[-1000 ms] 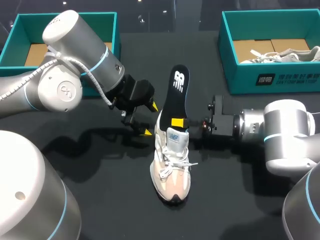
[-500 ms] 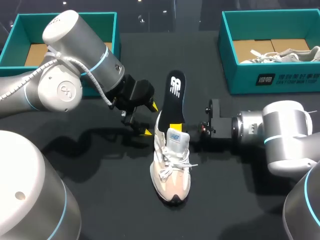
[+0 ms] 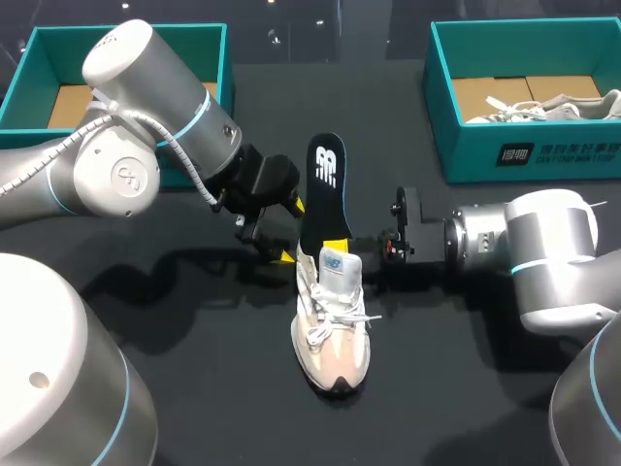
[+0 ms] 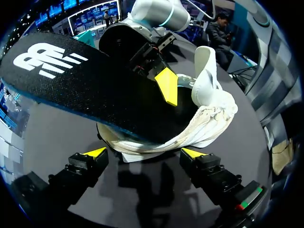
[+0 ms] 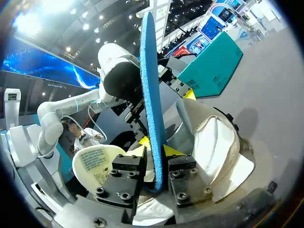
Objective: Take the shoe out of the shoebox, open the shoe tongue, remove and reinsert the insole, then place the shoe into the shoebox
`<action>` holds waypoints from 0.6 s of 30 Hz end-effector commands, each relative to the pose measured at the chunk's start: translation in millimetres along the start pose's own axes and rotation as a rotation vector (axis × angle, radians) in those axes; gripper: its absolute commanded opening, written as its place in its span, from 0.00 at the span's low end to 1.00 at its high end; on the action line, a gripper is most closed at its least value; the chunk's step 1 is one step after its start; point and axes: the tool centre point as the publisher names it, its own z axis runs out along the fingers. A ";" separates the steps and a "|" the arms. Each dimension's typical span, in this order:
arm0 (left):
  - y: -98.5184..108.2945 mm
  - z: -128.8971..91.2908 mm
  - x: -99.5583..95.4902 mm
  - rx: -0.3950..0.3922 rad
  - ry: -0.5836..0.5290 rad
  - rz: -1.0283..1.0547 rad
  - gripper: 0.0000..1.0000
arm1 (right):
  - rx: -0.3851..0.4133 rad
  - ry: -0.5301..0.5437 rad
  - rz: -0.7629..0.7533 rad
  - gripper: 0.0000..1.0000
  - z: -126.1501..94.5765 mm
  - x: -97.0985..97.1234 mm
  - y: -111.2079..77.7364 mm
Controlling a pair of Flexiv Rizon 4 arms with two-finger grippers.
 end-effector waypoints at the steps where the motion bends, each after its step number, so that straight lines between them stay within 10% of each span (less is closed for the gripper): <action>1: 0.6 0.2 0.7 0.000 -0.001 0.001 1.00 | 0.010 -0.005 -0.013 0.22 1.7 2.1 3.8; 18: 0.6 0.2 0.7 0.000 -0.001 0.001 1.00 | 0.008 -0.033 0.003 0.19 -1.7 -6.4 10.7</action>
